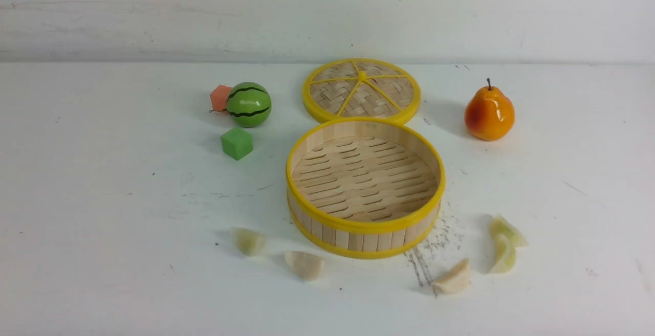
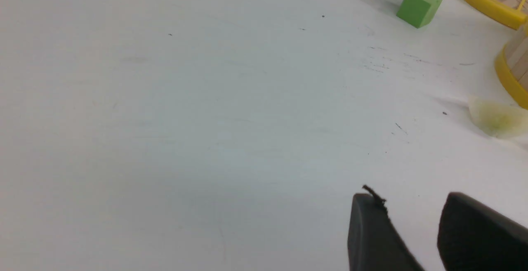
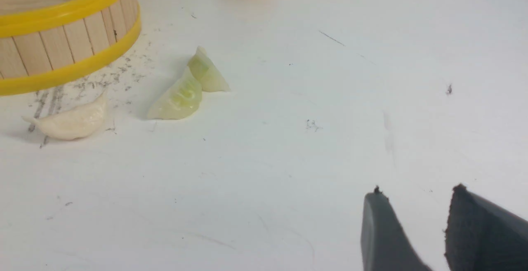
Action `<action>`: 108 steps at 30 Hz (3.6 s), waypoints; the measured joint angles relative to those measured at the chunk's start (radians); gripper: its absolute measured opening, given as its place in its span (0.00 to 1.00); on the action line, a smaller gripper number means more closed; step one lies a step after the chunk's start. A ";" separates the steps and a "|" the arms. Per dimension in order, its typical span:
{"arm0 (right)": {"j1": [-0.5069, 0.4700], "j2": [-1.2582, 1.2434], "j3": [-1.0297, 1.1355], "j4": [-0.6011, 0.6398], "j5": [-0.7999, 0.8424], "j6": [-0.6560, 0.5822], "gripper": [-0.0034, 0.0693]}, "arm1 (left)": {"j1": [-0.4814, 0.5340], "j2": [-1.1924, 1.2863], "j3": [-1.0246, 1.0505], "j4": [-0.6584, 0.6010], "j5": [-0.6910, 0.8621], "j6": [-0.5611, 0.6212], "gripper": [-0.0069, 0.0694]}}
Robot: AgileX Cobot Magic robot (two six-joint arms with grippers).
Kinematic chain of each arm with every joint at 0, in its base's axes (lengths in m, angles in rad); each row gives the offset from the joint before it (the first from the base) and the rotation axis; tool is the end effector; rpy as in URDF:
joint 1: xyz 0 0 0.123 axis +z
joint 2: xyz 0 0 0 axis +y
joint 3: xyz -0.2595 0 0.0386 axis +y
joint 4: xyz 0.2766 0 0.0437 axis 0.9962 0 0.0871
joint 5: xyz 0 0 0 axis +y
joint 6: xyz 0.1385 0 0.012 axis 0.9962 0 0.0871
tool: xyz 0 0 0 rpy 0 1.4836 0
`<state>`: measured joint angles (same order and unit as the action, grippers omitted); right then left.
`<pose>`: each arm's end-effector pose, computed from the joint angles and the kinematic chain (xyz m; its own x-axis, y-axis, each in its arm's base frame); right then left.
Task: Put the dumplings into the steamer on the white table.
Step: 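Reach for and grasp a dumpling on the table with the left gripper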
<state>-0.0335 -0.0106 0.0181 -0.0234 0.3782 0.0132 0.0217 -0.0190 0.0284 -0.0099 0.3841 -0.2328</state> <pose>0.1497 -0.0062 0.1595 -0.2942 0.0013 -0.9557 0.0392 0.9992 -0.0107 0.1493 0.0027 0.1557 -0.2883 -0.2459 -0.9254 -0.0899 0.9691 -0.2296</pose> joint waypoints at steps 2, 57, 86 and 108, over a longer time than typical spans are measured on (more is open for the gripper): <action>0.000 0.000 0.000 0.000 0.000 0.000 0.38 | 0.000 0.000 0.000 0.000 0.000 0.000 0.40; 0.000 0.000 0.000 -0.030 -0.001 0.000 0.38 | 0.000 0.000 0.000 0.003 0.000 0.000 0.40; 0.000 0.000 0.000 0.165 -0.003 0.004 0.38 | 0.000 0.000 0.000 -0.738 -0.136 -0.048 0.40; 0.000 0.000 0.009 1.011 -0.268 0.225 0.38 | 0.000 0.001 -0.191 -1.239 0.034 0.363 0.40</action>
<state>-0.0335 -0.0106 0.0269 0.9873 0.1100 0.2380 0.0217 -0.0179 -0.1627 -1.2491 0.4177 0.1304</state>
